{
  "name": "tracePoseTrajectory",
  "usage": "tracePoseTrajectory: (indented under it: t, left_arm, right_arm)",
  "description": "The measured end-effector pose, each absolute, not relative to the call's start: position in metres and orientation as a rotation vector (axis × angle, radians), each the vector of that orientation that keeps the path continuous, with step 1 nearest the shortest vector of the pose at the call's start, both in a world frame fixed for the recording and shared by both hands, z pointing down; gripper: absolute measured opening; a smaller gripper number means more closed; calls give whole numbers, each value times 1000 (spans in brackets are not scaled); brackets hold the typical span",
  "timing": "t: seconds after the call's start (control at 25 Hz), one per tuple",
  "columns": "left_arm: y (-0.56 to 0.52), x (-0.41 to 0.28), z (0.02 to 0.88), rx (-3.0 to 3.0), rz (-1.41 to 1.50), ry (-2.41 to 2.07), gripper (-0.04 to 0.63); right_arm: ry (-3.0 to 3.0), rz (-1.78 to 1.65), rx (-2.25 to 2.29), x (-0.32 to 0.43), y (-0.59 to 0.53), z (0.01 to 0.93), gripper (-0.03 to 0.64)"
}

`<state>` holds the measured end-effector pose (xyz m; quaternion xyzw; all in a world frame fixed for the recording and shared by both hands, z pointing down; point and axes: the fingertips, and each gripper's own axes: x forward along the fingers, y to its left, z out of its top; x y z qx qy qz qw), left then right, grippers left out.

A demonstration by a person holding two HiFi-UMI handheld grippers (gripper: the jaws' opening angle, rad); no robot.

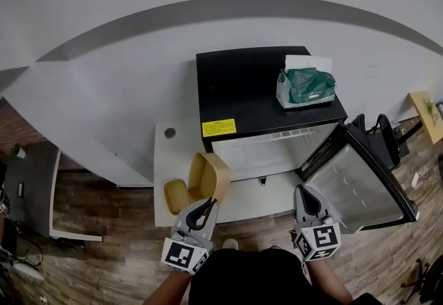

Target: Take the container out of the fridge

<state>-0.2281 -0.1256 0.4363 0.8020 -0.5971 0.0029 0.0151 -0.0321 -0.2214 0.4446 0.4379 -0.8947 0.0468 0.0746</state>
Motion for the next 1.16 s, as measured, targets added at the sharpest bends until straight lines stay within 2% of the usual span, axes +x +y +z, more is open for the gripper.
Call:
tracePoseTrajectory:
  t: [0.64, 1.16]
  left_arm:
    - [-105, -283, 455, 2394, -18, -1914, 32]
    - [-107, -283, 456, 2413, -22, -1885, 32]
  right_arm:
    - [-2680, 84, 1322, -84, -212, 458, -2]
    - [-2661, 90, 1341, -87, -215, 460, -2]
